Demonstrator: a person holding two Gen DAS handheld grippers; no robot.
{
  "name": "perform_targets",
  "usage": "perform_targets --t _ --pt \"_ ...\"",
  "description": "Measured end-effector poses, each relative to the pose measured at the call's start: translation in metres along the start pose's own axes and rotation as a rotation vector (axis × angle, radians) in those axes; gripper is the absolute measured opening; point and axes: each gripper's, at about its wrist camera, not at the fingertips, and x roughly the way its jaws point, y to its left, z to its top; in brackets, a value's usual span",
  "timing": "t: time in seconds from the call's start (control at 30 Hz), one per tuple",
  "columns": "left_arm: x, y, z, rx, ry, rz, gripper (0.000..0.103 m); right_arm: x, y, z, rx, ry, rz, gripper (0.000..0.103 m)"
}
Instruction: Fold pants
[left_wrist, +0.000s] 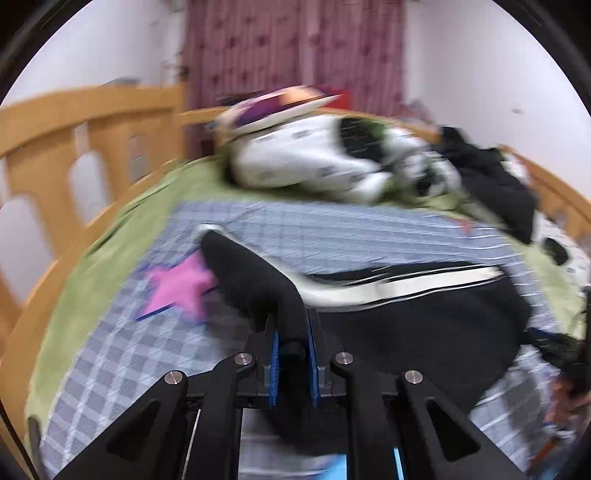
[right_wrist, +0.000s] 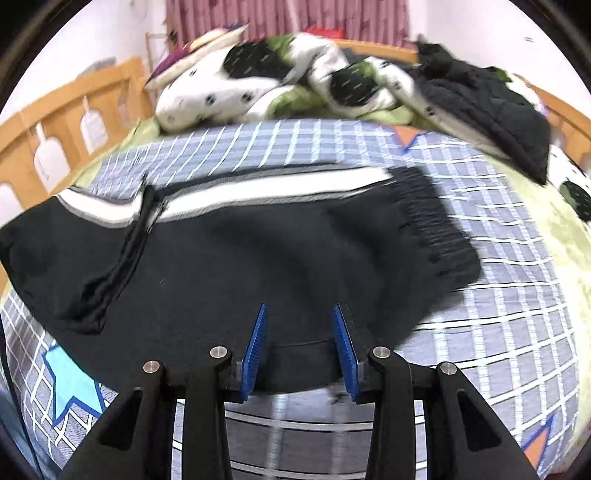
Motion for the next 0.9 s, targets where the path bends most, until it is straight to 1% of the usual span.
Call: perform_targets --t 0.07,0.1,0.13,0.17,0.23,0.3,0.37,0.4,0.47,0.53,0.57,0.6,0.63,0.67,0.7,0.73,0.77,0.8,0.87,0.9 --pt "0.003 -0.034 0.009 0.033 -0.003 -0.065 0.011 -0.008 -0.02 0.002 0.051 -0.017 -0.013 0.038" --pt "0.008 -0.059 0.013 0.042 0.006 -0.124 0.011 -0.011 -0.03 0.001 0.079 -0.018 -0.015 0.038" --pt "0.013 -0.073 0.014 0.044 0.016 -0.159 0.011 -0.014 -0.04 0.0 0.108 -0.02 -0.015 0.038" --pt "0.021 -0.094 0.013 0.042 0.031 -0.198 0.011 -0.017 -0.049 -0.001 0.131 -0.022 -0.016 0.038" --pt "0.04 -0.126 0.003 0.039 0.072 -0.253 0.011 -0.024 -0.066 -0.004 0.176 -0.026 -0.016 0.038" --pt "0.057 -0.151 -0.012 0.04 0.11 -0.288 0.011 -0.03 -0.082 -0.008 0.227 -0.031 0.001 0.038" --pt "0.076 -0.171 -0.035 0.034 0.175 -0.324 0.011 -0.036 -0.091 -0.013 0.254 -0.026 0.011 0.038" --pt "0.09 -0.18 -0.05 0.028 0.224 -0.336 0.011 -0.039 -0.093 -0.015 0.255 -0.025 0.009 0.038" --pt "0.104 -0.191 -0.07 0.063 0.272 -0.314 0.011 -0.044 -0.096 -0.018 0.256 -0.028 0.007 0.038" --pt "0.1 -0.192 -0.078 0.11 0.258 -0.305 0.013 -0.047 -0.096 -0.019 0.258 -0.029 0.023 0.038" --pt "0.092 -0.191 -0.077 0.115 0.254 -0.322 0.015 -0.047 -0.096 -0.019 0.259 -0.03 0.031 0.039" --pt "0.081 -0.184 -0.076 0.111 0.259 -0.365 0.024 -0.047 -0.094 -0.018 0.262 -0.031 0.045 0.04" --pt "0.071 -0.177 -0.074 0.099 0.262 -0.414 0.026 -0.045 -0.092 -0.016 0.263 -0.03 0.061 0.043" --pt "0.058 -0.166 -0.072 0.088 0.248 -0.425 0.026 -0.043 -0.088 -0.014 0.266 -0.028 0.088 0.045" --pt "0.05 -0.162 -0.072 0.086 0.228 -0.408 0.028 -0.04 -0.085 -0.012 0.266 -0.026 0.114 0.047" --pt "0.033 -0.148 -0.072 0.094 0.183 -0.363 0.041 -0.036 -0.079 -0.01 0.263 -0.023 0.144 0.049" --pt "0.024 -0.14 -0.073 0.092 0.149 -0.334 0.049 -0.031 -0.072 -0.007 0.258 -0.019 0.169 0.05" --pt "0.014 -0.126 -0.075 0.077 0.116 -0.311 0.06 -0.025 -0.063 -0.003 0.253 -0.011 0.195 0.051" --pt "0.006 -0.101 -0.08 0.04 0.101 -0.262 0.061 -0.011 -0.044 0.003 0.238 0.02 0.249 0.051" --pt "0.004 -0.087 -0.083 0.014 0.113 -0.228 0.061 -0.005 -0.036 0.005 0.231 0.038 0.274 0.051"
